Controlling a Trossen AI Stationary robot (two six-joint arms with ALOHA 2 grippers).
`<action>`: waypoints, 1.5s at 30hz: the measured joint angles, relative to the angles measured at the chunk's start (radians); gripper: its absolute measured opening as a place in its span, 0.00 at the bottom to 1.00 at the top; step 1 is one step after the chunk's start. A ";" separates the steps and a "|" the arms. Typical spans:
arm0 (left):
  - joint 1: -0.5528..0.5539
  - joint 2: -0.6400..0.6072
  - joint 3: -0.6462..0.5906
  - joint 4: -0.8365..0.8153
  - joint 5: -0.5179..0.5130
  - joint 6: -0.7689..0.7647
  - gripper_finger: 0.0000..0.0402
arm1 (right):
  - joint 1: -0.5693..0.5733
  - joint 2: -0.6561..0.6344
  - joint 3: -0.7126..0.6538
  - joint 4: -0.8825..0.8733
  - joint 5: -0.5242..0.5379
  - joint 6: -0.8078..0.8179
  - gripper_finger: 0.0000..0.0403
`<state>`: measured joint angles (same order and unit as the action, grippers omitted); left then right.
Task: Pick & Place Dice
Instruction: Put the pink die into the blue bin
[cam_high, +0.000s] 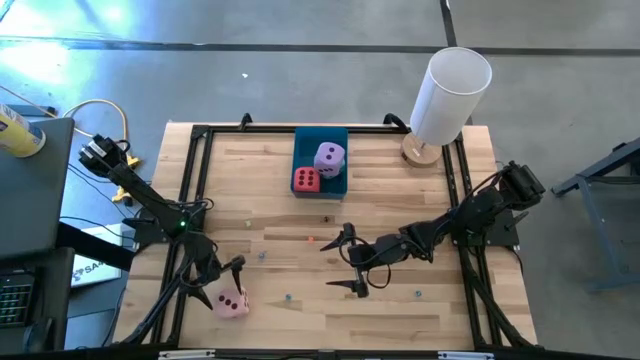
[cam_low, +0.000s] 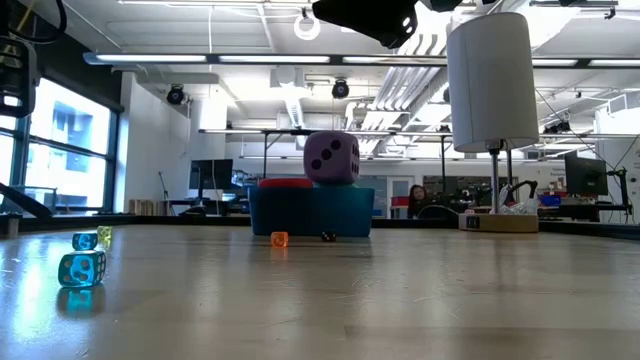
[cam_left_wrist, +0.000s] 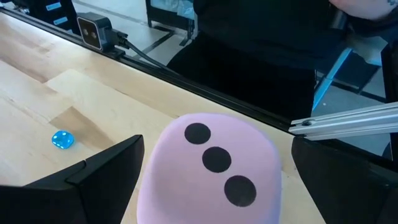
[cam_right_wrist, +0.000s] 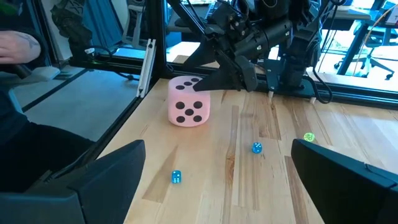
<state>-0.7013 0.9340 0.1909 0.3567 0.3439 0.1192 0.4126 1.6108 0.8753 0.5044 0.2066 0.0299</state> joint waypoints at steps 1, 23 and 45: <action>0.000 0.000 0.000 0.000 0.000 0.000 0.99 | 0.000 0.000 0.000 0.000 0.000 0.000 0.98; 0.000 0.030 0.000 0.038 0.001 0.005 0.99 | 0.000 0.000 0.000 0.000 0.000 0.000 0.98; 0.000 0.098 0.000 0.097 0.015 0.000 0.99 | 0.000 0.000 0.000 0.000 0.000 0.000 0.98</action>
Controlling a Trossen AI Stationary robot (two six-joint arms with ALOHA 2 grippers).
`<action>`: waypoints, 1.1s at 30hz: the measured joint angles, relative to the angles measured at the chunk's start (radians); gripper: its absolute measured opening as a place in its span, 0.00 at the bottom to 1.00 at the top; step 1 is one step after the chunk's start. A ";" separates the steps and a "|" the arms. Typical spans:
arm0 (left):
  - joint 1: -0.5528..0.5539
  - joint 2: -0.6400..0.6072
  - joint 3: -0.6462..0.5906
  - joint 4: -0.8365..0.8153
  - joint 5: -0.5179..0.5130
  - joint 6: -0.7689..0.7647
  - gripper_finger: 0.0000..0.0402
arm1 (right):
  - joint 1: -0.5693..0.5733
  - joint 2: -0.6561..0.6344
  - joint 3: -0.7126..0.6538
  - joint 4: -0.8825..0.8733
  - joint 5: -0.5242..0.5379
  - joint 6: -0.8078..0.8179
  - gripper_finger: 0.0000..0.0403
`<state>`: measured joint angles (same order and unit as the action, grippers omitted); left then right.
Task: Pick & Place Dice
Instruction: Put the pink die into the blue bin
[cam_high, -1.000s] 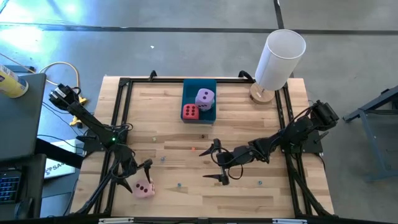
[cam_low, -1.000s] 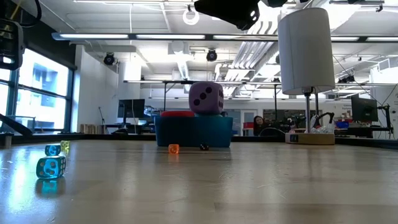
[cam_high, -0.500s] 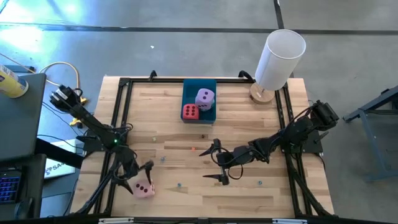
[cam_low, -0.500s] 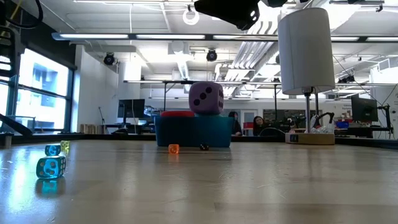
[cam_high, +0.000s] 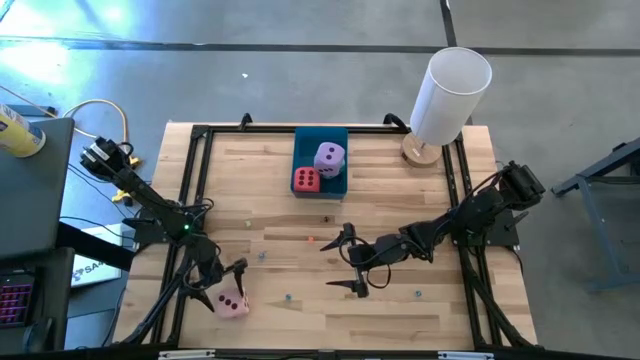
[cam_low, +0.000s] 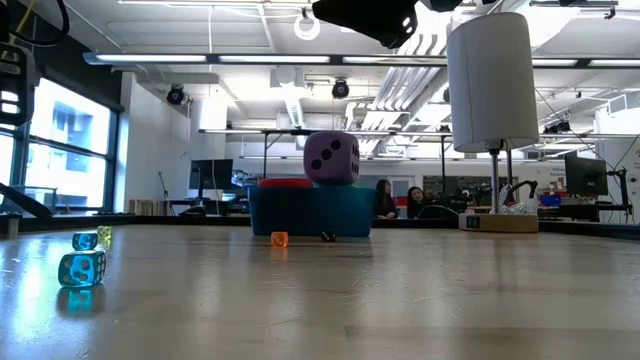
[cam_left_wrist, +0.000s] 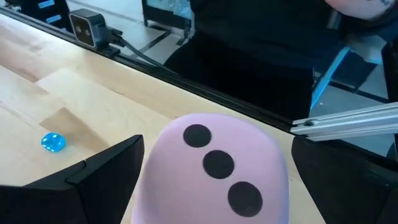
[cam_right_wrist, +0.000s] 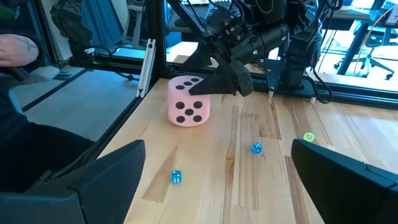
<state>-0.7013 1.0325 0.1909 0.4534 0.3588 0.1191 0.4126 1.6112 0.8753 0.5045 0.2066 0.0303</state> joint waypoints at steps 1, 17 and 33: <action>0.000 0.000 0.000 0.000 -0.002 0.000 0.99 | 0.000 0.000 0.000 0.000 0.000 0.000 0.98; 0.000 0.000 -0.083 0.124 -0.034 -0.022 0.99 | 0.000 0.000 0.000 0.000 0.000 0.000 0.98; 0.000 0.000 -0.085 0.125 -0.048 -0.041 0.99 | 0.000 0.000 0.000 0.000 0.000 0.000 0.98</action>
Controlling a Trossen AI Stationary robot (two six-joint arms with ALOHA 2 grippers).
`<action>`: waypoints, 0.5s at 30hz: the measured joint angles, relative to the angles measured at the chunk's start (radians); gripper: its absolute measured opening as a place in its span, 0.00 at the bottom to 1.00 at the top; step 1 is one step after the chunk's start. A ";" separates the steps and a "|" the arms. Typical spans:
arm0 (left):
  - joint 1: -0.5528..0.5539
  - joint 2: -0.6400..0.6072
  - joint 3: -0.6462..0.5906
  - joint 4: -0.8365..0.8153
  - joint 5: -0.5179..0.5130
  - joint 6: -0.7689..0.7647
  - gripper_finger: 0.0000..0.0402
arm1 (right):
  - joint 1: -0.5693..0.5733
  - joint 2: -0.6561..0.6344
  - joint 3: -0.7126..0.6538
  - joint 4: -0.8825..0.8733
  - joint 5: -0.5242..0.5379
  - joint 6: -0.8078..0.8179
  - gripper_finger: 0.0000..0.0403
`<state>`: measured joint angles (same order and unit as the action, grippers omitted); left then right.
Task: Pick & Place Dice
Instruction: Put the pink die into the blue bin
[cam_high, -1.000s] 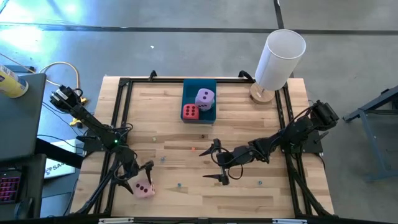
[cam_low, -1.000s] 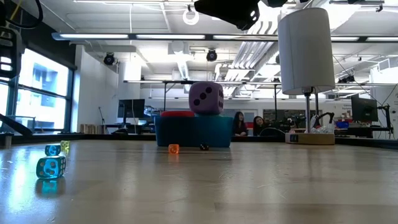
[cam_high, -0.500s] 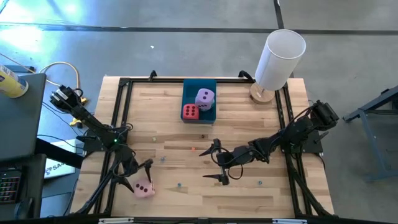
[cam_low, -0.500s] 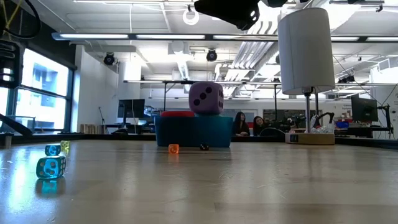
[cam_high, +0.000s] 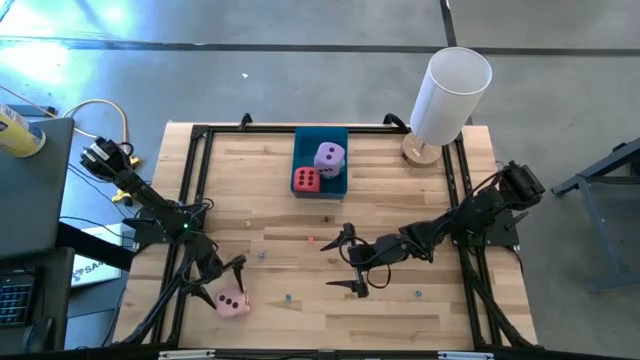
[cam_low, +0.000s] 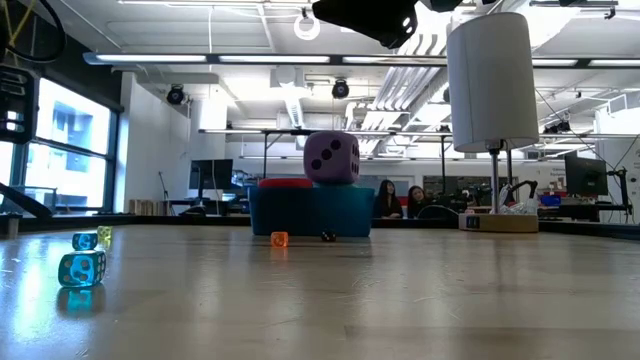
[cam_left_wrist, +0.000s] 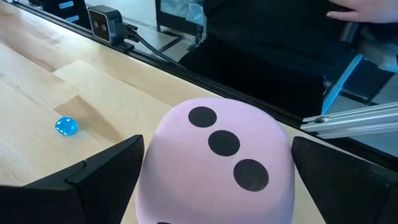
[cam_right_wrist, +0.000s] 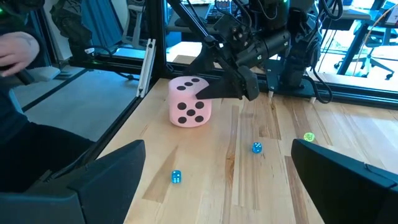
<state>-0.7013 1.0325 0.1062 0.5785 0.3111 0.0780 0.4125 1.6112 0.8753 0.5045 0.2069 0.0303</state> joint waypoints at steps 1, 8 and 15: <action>0.000 0.000 0.000 -0.001 0.000 0.000 0.99 | 0.000 0.000 0.000 0.000 0.000 0.000 0.98; -0.002 -0.002 0.003 -0.058 -0.018 0.000 0.99 | 0.000 0.000 0.000 0.000 0.000 0.000 0.98; -0.002 -0.001 0.003 -0.077 -0.043 0.029 0.99 | 0.000 0.000 0.000 0.000 0.004 0.000 0.98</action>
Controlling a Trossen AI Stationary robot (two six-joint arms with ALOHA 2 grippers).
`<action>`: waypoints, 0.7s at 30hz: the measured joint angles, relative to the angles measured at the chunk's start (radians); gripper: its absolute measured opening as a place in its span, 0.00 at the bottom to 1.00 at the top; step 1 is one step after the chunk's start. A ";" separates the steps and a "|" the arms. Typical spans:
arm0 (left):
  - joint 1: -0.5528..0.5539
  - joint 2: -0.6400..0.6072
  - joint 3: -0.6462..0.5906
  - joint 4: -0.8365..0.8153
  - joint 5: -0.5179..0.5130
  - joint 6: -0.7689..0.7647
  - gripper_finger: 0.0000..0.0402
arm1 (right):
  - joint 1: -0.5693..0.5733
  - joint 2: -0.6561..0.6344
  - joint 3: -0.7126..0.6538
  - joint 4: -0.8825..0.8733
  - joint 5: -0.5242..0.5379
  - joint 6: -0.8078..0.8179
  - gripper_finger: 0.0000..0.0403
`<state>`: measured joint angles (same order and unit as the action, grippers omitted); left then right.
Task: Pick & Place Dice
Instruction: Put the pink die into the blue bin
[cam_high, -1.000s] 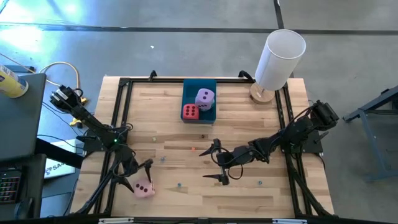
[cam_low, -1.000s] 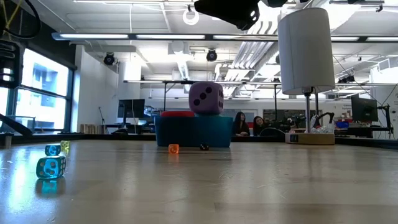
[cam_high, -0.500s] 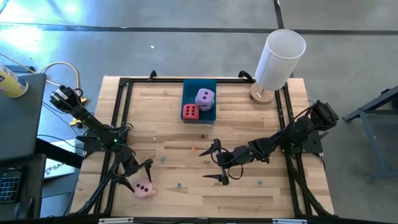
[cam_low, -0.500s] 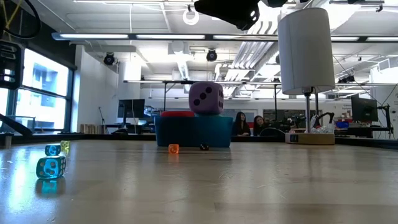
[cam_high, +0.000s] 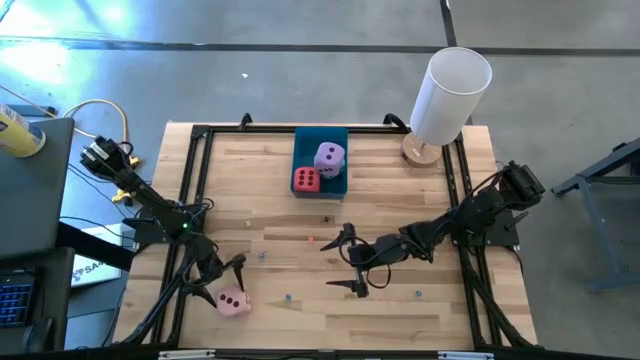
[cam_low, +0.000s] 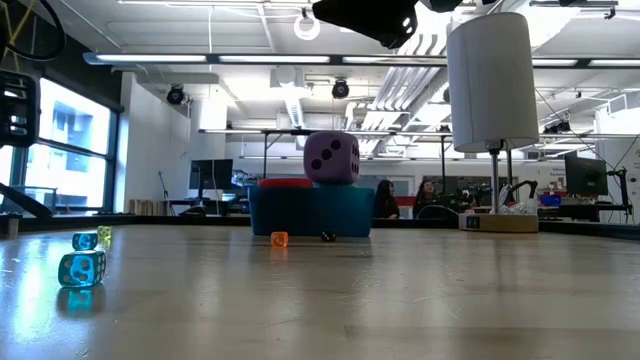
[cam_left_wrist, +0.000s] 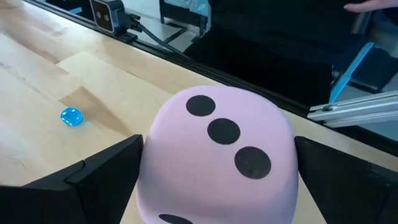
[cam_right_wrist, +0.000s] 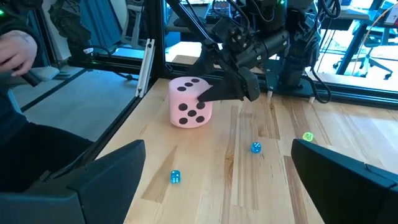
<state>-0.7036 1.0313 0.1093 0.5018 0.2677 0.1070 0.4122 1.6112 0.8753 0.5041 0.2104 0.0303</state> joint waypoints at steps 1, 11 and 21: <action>0.000 0.000 0.000 -0.001 -0.006 -0.001 0.99 | 0.000 0.000 0.000 0.000 0.000 0.000 0.98; 0.000 0.119 -0.001 0.091 -0.022 -0.002 0.99 | 0.000 0.000 0.000 0.000 0.000 0.000 0.98; 0.001 0.174 -0.003 0.208 -0.039 -0.032 0.99 | 0.000 0.000 0.000 0.000 0.000 0.000 0.98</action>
<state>-0.7025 1.2053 0.1059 0.7103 0.2287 0.0746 0.4126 1.6114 0.8753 0.5041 0.2104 0.0302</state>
